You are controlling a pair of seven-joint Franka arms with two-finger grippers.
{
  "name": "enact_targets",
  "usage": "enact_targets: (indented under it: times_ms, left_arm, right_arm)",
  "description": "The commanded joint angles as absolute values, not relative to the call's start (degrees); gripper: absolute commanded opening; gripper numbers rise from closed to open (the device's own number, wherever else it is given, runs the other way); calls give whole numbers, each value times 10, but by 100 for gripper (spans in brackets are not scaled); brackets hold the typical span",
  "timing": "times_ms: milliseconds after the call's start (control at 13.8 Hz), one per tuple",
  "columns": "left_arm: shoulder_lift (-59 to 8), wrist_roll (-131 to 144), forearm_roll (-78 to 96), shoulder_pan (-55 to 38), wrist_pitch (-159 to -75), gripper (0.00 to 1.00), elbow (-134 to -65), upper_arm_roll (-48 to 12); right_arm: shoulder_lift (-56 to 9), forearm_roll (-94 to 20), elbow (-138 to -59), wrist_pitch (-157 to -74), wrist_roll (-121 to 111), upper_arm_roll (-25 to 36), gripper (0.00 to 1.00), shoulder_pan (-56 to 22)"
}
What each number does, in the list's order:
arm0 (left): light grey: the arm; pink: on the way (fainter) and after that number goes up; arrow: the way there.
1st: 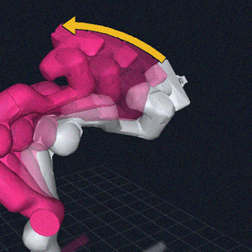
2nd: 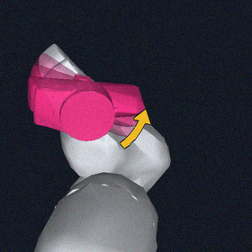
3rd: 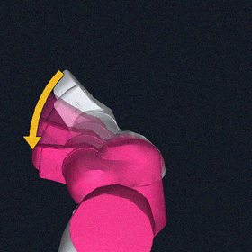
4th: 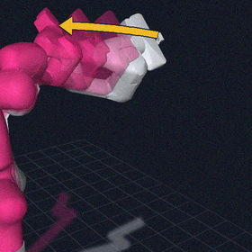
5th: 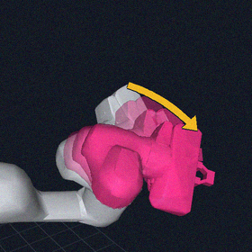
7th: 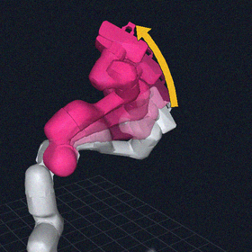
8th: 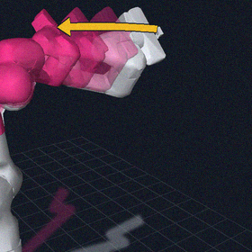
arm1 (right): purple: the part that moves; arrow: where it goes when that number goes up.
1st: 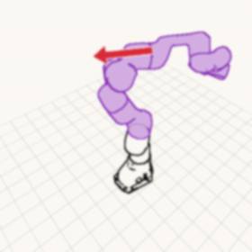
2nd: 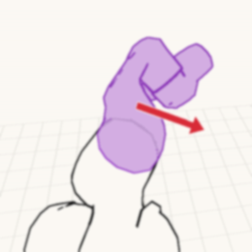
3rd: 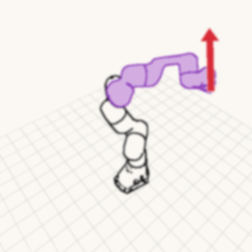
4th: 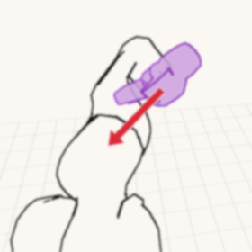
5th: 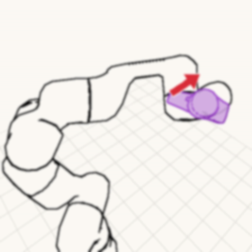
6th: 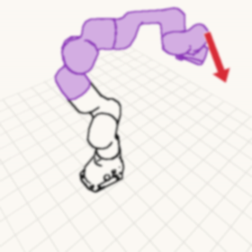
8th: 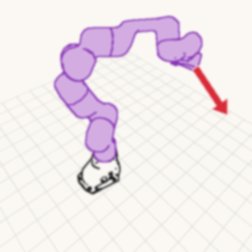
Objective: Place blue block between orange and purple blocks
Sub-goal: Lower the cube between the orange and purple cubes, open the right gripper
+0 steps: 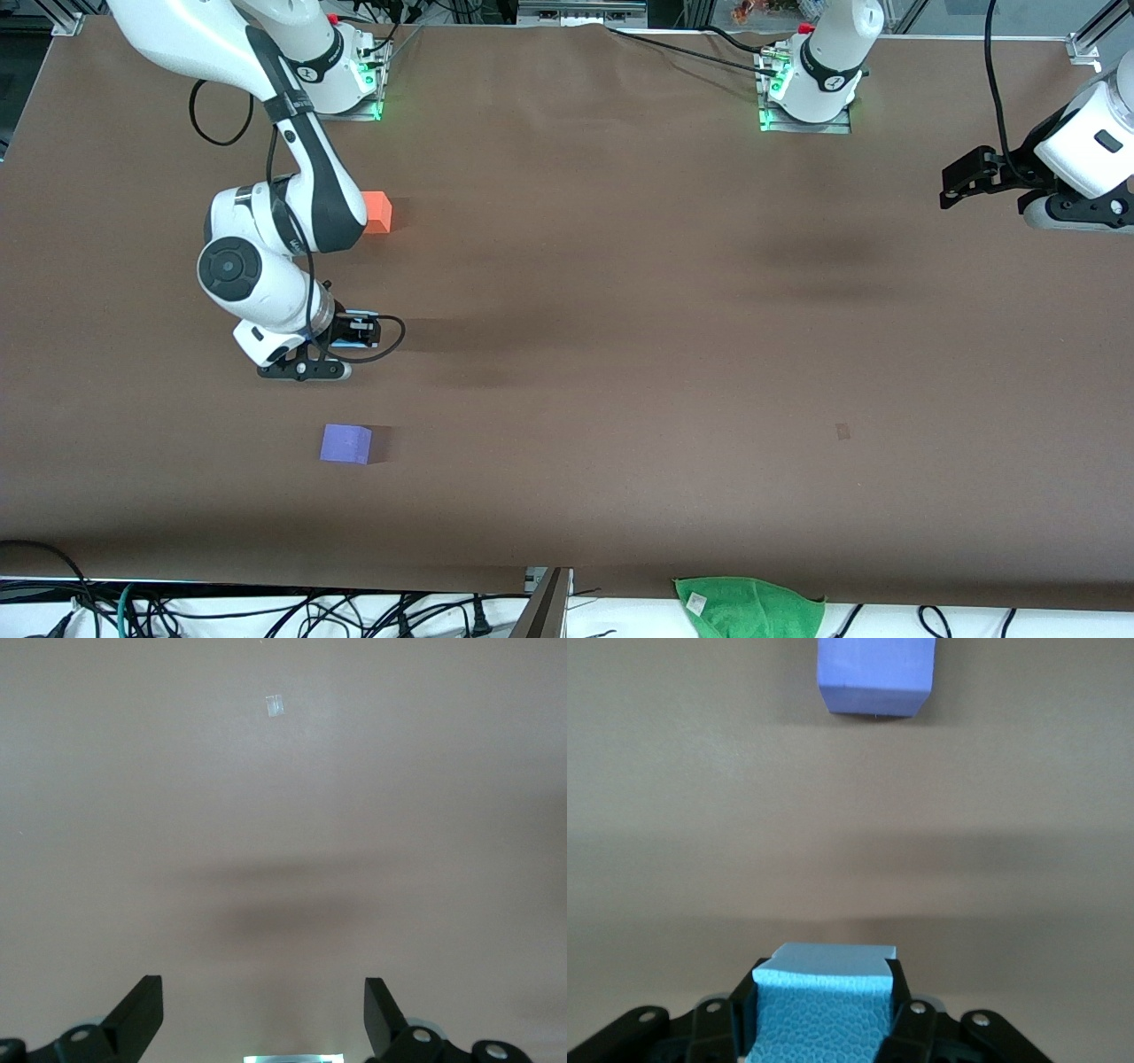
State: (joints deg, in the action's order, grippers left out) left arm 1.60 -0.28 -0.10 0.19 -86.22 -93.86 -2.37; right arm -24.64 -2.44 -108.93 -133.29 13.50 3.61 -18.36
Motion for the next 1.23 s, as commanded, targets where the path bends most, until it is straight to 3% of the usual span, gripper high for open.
enact_targets:
  times_ms: [0, 797, 942, 1087, 1159]
  left_arm:
    - [18, 2, -8, -3, -853, 100, -935, -22]
    - [18, 3, -8, -9, -852, 100, -934, -25]
    - [18, 3, -8, -10, -852, 100, -934, -25]
    - [18, 3, -8, -10, -852, 100, -934, -27]
    - [18, 2, -8, -9, -852, 100, -934, -27]
  right_arm:
    - [-204, -35, -1191, -1417, 131, 36, 26, -185]
    - [-196, -34, -1300, -1559, 113, 46, 26, -185]
    - [-198, -34, -1302, -1564, 112, 47, 31, -185]
    - [-200, -34, -1296, -1564, 109, 47, 99, -185]
    - [-199, -34, -1283, -1561, 99, 47, 100, -185]
